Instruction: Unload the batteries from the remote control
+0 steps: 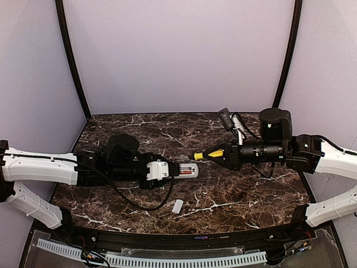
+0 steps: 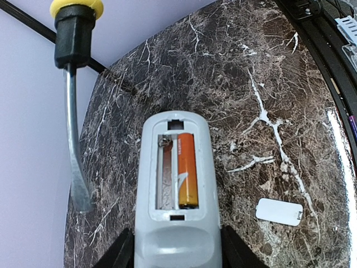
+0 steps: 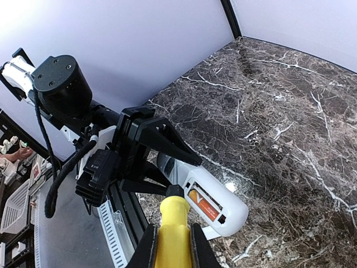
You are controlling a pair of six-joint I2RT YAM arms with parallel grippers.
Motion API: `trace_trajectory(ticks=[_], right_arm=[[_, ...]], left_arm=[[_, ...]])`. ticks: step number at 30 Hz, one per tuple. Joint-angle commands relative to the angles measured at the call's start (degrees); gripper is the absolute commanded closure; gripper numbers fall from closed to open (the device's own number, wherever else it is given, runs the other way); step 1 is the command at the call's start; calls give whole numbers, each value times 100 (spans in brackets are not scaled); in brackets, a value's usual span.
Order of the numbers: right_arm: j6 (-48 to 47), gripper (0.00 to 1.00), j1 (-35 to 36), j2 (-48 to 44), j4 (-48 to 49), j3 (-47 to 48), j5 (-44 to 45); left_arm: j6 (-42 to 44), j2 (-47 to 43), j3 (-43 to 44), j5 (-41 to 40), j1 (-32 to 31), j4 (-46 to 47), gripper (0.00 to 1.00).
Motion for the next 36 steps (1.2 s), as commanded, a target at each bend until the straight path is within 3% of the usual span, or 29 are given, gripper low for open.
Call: trace_trajectory(ticks=[1,10,15,22,27,32,36], right_arm=[[-196,100,-7,50,-4,175,-134],[-855,100,-79,131,-448,532,-510],[-1161,100,-318,71,-689,604,-752],[-1415,100,-512,140,-965,742,-1112],[-1626,100,-535,211,-1121,868,-1283],[-1786,100,-531,318,-1233,982,-1389],[-1898,100,-530,462,-1362,1087,-1422]], left_arm=[[149,-199,-103,74,-3,180,100],[572,-249,-413,93,-7,705,100],[1112,-459,-978,25,-6,1548,100],[1792,-660,-1237,-86,-1,1805,100],[1632,-591,-1105,-561,14,1614,100],[899,-665,-1098,-290,43,1355,100],[1270,-634,-1131,-382,51,1294,100]])
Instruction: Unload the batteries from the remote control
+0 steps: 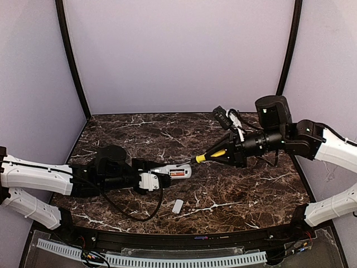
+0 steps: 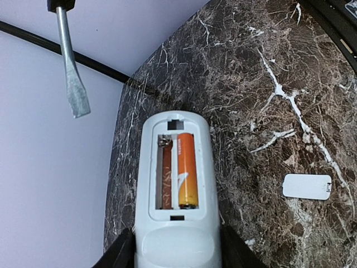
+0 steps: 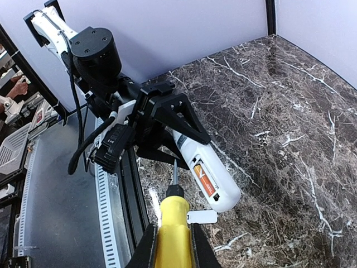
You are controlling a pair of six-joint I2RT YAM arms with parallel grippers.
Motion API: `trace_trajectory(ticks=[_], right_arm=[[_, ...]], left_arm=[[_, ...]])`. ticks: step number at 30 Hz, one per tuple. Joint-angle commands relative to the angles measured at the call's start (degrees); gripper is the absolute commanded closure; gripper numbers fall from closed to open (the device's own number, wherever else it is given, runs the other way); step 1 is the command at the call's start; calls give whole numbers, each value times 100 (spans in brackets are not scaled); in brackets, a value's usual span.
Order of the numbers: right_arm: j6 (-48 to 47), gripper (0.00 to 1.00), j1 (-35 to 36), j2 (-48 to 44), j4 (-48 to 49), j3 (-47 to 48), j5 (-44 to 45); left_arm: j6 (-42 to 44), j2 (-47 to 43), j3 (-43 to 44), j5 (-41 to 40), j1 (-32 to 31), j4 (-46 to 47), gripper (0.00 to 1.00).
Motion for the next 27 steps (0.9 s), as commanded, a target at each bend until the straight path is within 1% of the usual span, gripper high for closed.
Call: trace_trajectory(ticks=[1,2,3,5,10,14,20,27], right_arm=[[-247,100,-37,191,-150,239,-157],[-285,100,-38,237,-191,264,-151],[-317,100,-37,279,-229,279,-144],[-384,100,-37,356,-300,322,-88],[-563,100,-36,531,-538,429,77],[-686,100,-37,724,-708,569,39],[-870,100,-32,1060,-1064,872,231],[-1114,100,-45,1085,-1359,945,429]], left_arm=[[517,-118,-150,-59,30,80,100],[686,-85,-256,-159,25,464,100],[800,3,-344,-245,33,578,100],[774,141,-272,-428,46,629,100],[646,225,-384,-287,54,827,100],[331,166,-385,16,77,742,100],[-167,218,-193,362,106,458,100],[-428,296,-94,702,109,343,100]])
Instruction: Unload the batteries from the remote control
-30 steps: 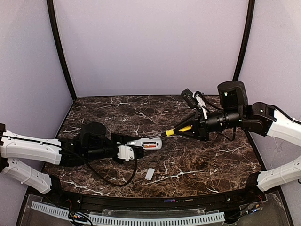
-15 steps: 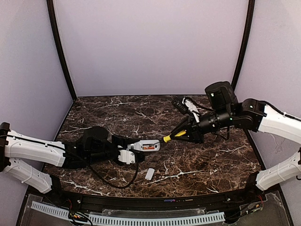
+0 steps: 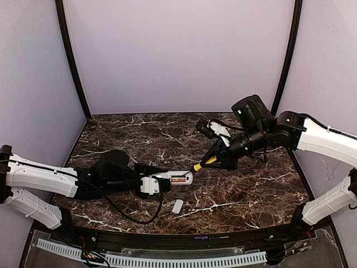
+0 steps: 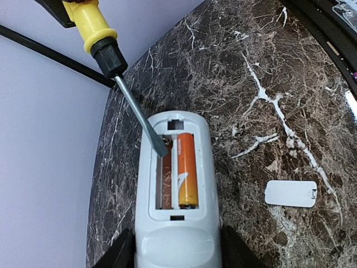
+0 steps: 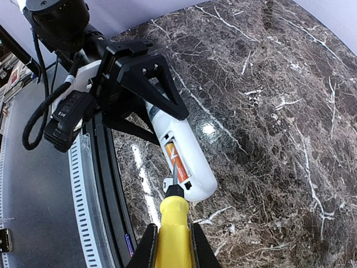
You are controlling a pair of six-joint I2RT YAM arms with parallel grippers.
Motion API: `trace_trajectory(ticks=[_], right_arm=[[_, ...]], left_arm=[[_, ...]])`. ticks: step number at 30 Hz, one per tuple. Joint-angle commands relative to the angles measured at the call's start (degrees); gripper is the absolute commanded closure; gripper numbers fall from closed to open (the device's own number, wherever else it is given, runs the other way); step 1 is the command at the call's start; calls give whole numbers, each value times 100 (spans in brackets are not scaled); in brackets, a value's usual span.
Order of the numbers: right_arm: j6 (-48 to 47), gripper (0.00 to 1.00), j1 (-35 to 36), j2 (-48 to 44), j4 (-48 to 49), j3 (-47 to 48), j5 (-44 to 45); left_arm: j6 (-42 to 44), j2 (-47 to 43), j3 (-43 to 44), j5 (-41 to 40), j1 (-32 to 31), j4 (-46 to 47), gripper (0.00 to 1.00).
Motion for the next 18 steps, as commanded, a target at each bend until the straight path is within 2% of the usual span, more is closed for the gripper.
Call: trace_trajectory(ticks=[1,18], right_arm=[[-242,100,-43,-21,-213,197,136],[-351,100,-43,195,-532,143,10]], left_arm=[[-352,40,205,348,22,-120,100],[-589,114,285,721,25,-196,100]])
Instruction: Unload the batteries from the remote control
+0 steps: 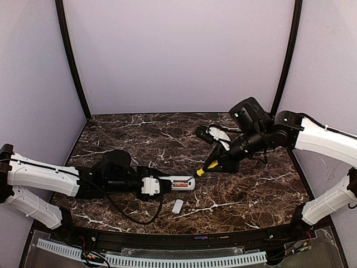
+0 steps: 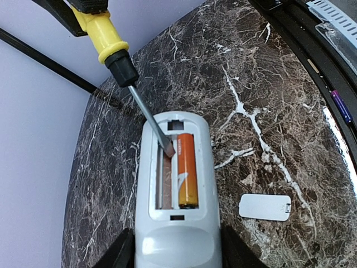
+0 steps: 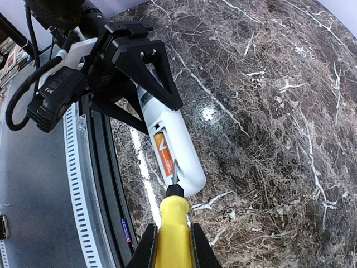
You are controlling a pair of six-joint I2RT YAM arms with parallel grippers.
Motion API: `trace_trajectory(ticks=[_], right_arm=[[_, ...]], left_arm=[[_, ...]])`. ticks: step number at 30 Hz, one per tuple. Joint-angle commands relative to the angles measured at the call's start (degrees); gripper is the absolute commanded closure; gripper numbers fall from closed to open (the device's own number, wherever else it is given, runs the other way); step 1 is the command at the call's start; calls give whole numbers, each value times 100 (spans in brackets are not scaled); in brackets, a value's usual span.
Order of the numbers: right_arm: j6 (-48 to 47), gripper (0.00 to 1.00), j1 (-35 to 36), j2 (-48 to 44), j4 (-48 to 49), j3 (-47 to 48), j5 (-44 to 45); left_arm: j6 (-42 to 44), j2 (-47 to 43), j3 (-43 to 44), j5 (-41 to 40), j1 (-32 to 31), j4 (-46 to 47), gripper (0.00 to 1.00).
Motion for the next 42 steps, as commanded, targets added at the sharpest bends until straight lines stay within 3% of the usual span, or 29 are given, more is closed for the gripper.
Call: trace_trajectory(ticks=[1,17,30,42], right_arm=[[-67,100,-43,114,-68,88,-45],[52,100,-46,656,-42,-19,-417],[1198,100,-43,891,368,-335,-619],[1514,100,-43,1030,335,-446,-707]], left_arm=[[-93,-7,191,159,17,5,100],[-250,126,260,452,13,-71,100],[-321,346,307,264,11,-56,100],[-307,392,351,336,12,-216,100]])
